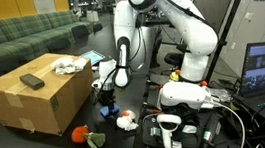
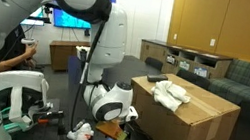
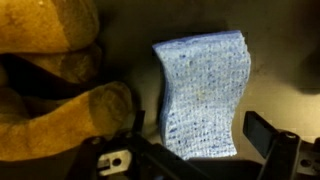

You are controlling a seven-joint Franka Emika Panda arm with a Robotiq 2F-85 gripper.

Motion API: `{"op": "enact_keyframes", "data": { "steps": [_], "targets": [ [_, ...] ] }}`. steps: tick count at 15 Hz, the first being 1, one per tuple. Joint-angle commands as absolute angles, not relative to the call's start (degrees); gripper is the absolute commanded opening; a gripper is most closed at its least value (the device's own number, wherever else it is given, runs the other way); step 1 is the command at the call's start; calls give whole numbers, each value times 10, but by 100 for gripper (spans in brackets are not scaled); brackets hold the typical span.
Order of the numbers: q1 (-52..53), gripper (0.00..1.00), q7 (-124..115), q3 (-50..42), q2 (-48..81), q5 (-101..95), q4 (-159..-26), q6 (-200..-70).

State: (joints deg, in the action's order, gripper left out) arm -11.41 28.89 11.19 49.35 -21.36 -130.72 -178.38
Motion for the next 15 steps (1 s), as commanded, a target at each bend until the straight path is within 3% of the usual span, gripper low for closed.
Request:
{"op": "enact_keyframes", "data": {
  "steps": [1, 11, 12, 15],
  "targets": [
    [-120, 100, 303, 115, 517, -223, -1284, -1774],
    [-92, 100, 288, 88, 544, -218, -1258, -1780],
    [-95, 83, 290, 91, 543, -218, -1258, -1774],
    [-95, 59, 292, 93, 533, -220, -1265, -1764]
  ]
}}
